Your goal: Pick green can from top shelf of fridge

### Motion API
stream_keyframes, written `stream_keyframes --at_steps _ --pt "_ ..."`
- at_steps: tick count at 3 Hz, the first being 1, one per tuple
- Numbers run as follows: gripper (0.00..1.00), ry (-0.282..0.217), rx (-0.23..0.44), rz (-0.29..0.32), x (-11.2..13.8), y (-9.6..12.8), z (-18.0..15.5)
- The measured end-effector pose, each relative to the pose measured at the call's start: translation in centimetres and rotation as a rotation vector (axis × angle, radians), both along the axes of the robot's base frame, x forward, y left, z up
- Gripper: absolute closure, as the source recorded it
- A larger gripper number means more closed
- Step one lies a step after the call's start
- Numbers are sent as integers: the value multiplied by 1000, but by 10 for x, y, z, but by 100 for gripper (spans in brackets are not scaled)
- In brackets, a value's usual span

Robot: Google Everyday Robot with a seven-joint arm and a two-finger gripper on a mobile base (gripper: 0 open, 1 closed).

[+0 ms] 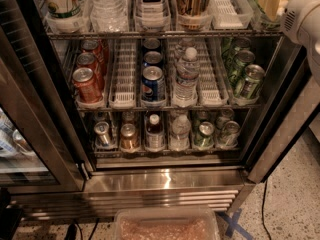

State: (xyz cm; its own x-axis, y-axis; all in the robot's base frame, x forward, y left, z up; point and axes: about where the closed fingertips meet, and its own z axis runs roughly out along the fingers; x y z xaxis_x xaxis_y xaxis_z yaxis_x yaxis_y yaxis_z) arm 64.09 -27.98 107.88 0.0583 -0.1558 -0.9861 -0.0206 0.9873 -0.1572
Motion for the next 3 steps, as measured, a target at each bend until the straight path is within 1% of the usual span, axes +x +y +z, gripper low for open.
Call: stream_keyframes --at_steps 1,2,3 --pt "96 0 0 0 0 0 0" --pt "100 0 0 0 0 0 0" --pt "100 -1 0 1 0 0 0"
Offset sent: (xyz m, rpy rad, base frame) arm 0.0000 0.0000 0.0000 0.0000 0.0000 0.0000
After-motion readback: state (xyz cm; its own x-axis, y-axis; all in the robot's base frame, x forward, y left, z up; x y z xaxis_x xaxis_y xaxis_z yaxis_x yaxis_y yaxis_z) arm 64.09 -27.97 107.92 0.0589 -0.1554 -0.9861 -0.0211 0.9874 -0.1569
